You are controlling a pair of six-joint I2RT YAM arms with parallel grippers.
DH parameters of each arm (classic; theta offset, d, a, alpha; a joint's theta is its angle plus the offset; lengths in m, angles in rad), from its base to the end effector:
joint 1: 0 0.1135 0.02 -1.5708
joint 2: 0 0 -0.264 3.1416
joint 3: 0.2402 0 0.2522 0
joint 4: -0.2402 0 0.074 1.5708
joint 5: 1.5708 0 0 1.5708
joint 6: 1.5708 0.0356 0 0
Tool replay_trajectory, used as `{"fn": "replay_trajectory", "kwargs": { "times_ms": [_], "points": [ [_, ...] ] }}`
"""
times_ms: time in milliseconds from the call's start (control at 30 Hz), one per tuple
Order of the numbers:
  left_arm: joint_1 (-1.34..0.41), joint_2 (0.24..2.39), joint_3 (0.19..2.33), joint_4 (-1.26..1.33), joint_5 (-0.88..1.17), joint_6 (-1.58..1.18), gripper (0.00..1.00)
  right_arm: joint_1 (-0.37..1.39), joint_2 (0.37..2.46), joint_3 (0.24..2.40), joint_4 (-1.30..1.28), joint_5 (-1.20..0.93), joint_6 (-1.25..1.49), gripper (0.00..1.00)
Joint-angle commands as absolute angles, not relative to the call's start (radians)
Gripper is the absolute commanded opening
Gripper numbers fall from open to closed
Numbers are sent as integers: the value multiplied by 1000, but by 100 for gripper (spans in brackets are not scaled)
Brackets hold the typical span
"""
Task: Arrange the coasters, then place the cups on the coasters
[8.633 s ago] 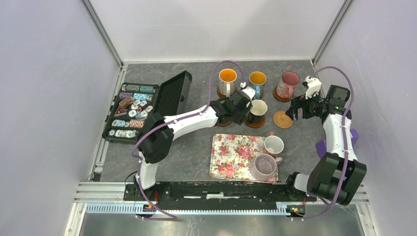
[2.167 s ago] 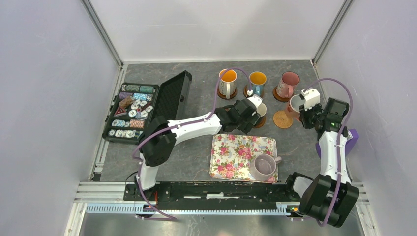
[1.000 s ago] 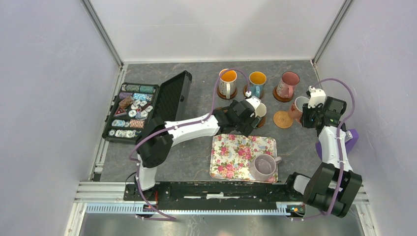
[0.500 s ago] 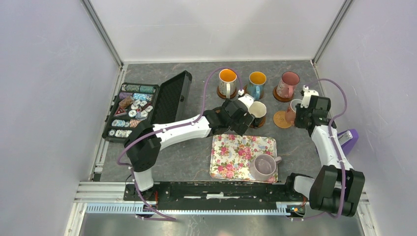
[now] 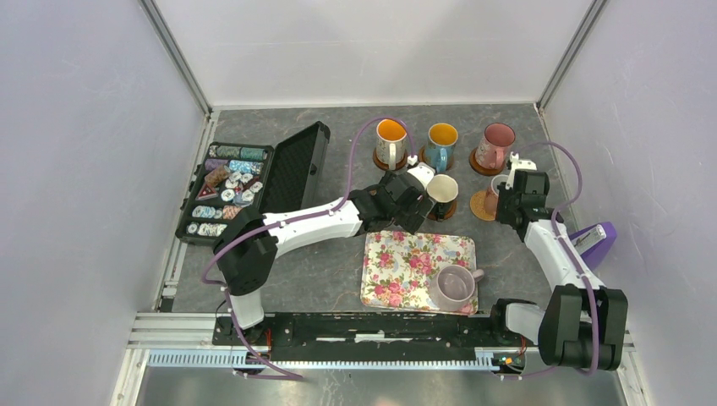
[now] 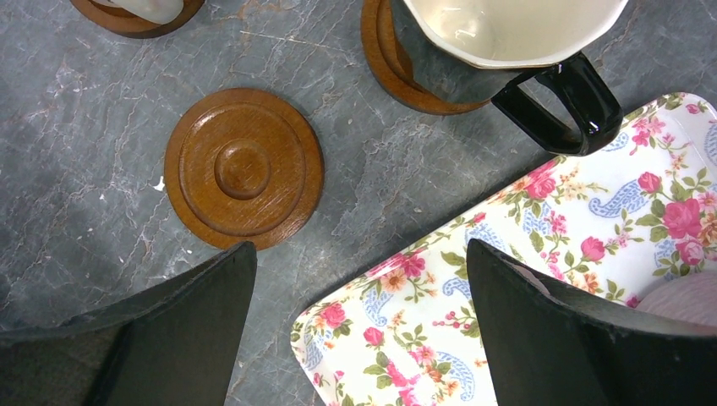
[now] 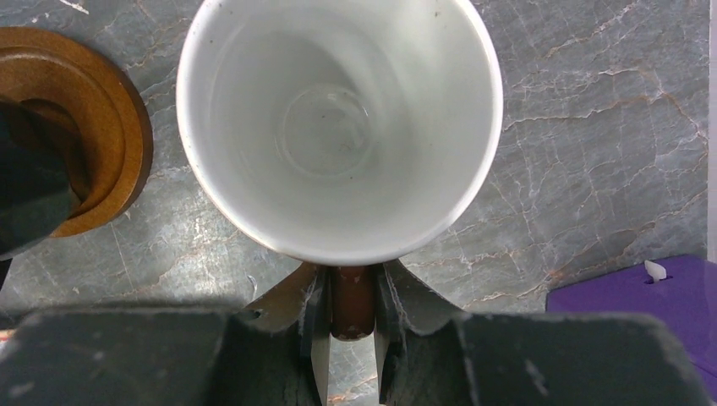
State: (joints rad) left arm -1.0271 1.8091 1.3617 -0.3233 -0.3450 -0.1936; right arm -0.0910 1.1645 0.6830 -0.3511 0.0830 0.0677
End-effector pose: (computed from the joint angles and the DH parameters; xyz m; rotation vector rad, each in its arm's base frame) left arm 0.2205 -0.3414 0.2433 0.7727 2.1624 -0.2281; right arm 0.2330 -0.0242 0.2148 0.2289 2.3916 -0.1106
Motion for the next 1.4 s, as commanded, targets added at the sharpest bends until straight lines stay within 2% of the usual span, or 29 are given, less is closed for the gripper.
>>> {"fn": "replay_trajectory", "kwargs": {
  "times_ms": [0,467,967,1367],
  "points": [
    [-1023,1764,1368,-280,-374,-186,100,-82,1133,661,-190,120,92,0],
    [-1020,1779,1377,-285,-372,-183,100,-74,1087,550,-49,79,54,0],
    [-1017,1789,1390,-290,-369,-183,100,-68,1107,555,-16,94,51,0],
    [-1015,1789,1387,-296,-368,-182,100,-67,1115,509,12,107,42,32]
  ]
}}
